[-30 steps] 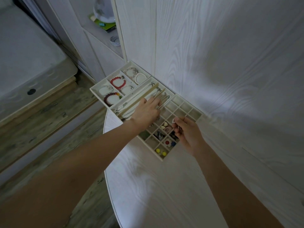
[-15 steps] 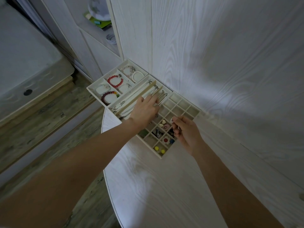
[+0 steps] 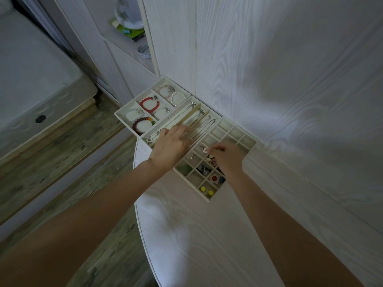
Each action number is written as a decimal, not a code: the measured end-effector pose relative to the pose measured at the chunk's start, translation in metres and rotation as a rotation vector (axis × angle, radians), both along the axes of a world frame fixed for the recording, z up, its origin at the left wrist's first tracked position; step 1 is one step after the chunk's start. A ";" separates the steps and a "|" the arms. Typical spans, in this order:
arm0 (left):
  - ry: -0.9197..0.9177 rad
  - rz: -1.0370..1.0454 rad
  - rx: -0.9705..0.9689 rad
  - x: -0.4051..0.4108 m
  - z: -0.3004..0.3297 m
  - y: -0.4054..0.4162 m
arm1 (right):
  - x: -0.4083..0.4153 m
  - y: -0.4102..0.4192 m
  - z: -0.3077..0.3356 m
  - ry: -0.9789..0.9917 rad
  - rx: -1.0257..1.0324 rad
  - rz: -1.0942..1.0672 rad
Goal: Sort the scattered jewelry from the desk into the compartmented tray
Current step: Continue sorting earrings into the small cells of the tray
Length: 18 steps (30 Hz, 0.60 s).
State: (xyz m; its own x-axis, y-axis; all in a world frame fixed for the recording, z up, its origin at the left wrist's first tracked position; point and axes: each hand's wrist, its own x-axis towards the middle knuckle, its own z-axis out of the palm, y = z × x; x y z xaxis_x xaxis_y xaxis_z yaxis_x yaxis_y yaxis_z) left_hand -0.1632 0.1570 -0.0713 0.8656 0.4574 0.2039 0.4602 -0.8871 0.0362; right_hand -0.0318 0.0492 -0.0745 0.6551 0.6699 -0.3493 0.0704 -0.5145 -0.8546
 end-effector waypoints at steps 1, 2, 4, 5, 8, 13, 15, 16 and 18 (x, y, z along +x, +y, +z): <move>0.009 0.001 -0.007 -0.004 0.000 0.002 | -0.003 0.005 -0.004 -0.090 -0.038 0.045; 0.026 -0.002 -0.012 -0.007 0.000 0.004 | -0.005 0.010 -0.010 -0.182 -0.089 0.085; 0.092 -0.023 -0.012 -0.010 0.005 0.005 | -0.011 0.018 -0.018 -0.346 -0.205 0.122; 0.132 -0.040 -0.001 -0.010 0.006 0.004 | -0.014 0.021 -0.019 -0.404 -0.250 0.122; 0.319 -0.095 0.013 -0.010 0.004 0.002 | -0.019 0.026 -0.017 -0.510 -0.373 0.142; 0.402 -0.093 0.005 -0.011 0.002 0.001 | -0.022 0.026 -0.012 -0.615 -0.452 0.213; 0.412 -0.090 0.010 -0.011 0.003 0.000 | -0.020 0.024 -0.014 -0.620 -0.402 0.227; 0.413 -0.090 0.007 -0.010 0.004 -0.001 | -0.018 0.022 -0.014 -0.616 -0.369 0.228; 0.406 -0.087 -0.019 -0.009 0.006 -0.002 | -0.012 0.015 -0.013 -0.625 -0.306 0.242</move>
State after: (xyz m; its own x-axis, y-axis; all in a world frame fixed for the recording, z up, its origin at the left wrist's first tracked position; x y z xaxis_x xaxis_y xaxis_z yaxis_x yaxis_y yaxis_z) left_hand -0.1719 0.1551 -0.0650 0.9096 0.3790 -0.1703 0.3634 -0.9244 -0.1160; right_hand -0.0435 0.0641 -0.0875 0.6392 0.7535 -0.1539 0.6394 -0.6319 -0.4380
